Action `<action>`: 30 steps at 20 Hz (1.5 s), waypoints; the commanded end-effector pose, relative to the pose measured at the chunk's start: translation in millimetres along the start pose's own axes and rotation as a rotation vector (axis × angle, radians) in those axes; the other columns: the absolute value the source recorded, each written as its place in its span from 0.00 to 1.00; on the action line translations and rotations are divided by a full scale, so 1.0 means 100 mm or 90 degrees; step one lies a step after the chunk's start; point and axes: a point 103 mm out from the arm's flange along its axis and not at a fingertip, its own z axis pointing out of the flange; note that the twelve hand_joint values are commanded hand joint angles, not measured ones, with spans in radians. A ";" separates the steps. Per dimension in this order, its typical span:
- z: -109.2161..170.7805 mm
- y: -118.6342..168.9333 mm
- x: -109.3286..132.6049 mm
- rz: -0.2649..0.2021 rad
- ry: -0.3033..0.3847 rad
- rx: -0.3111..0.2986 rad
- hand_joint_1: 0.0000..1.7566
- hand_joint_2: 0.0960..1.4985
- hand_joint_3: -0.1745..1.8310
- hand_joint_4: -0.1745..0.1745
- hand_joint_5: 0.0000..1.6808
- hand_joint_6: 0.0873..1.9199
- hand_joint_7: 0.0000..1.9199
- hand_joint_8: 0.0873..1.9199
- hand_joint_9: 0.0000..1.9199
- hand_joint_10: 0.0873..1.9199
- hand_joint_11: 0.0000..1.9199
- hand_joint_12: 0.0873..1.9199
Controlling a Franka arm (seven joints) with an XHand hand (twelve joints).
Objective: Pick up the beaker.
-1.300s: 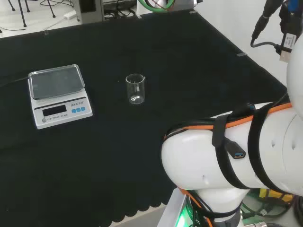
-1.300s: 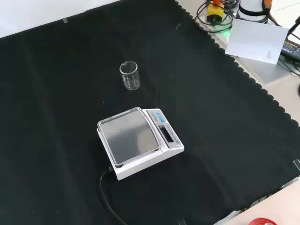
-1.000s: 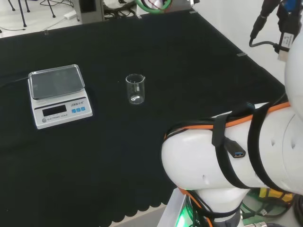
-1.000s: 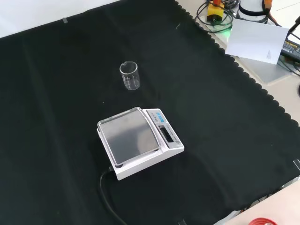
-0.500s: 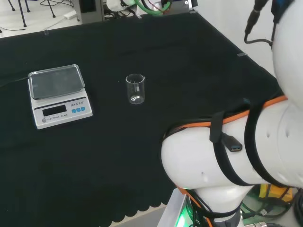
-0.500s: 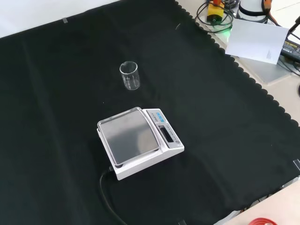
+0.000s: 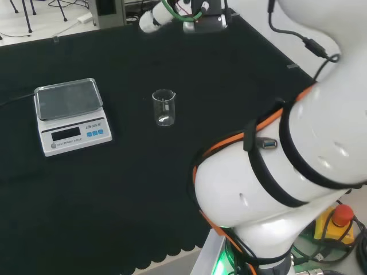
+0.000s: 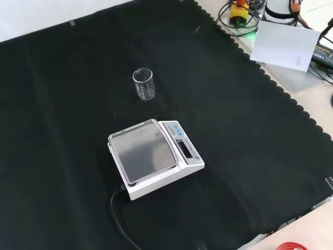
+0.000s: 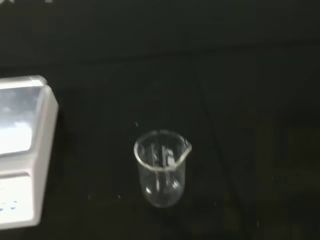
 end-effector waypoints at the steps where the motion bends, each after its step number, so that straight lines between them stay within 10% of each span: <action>1: 0.71 0.69 -0.14 0.060 -0.006 0.063 0.31 0.40 0.18 0.75 0.06 0.00 0.06 0.30 0.15 0.40 0.00 0.83; 11: 1.50 0.84 -0.08 0.094 0.027 -0.022 0.31 0.41 0.16 0.78 0.01 0.00 0.00 0.27 0.09 0.42 0.00 0.78; 30: 2.46 1.24 0.53 0.040 0.028 0.115 0.30 0.40 0.15 0.80 0.00 0.00 0.00 0.27 0.08 0.42 0.00 0.77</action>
